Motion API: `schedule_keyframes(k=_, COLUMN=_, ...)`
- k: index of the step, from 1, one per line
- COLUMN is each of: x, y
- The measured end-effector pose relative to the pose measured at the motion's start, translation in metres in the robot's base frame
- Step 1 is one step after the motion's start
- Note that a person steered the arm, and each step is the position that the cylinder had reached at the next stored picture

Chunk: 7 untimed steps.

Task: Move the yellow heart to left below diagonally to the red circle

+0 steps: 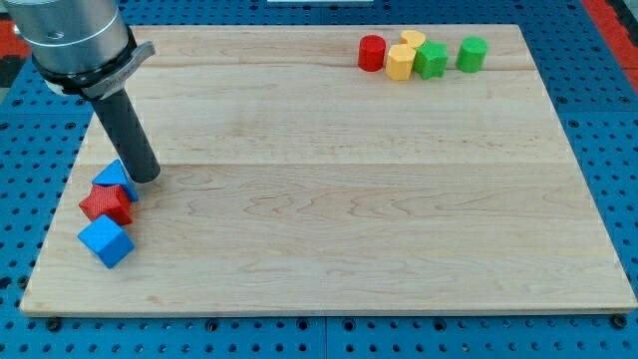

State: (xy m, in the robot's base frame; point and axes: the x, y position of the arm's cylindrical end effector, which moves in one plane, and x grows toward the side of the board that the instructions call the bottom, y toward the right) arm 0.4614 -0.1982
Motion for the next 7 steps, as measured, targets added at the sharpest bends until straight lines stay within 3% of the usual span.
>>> schedule_keyframes(k=2, x=0.000, y=0.000)
schedule_keyframes(k=4, x=-0.006, y=0.088)
schedule_keyframes(k=5, x=-0.007, y=0.096)
schedule_keyframes(k=6, x=-0.013, y=0.146)
schedule_keyframes(k=7, x=-0.039, y=0.234)
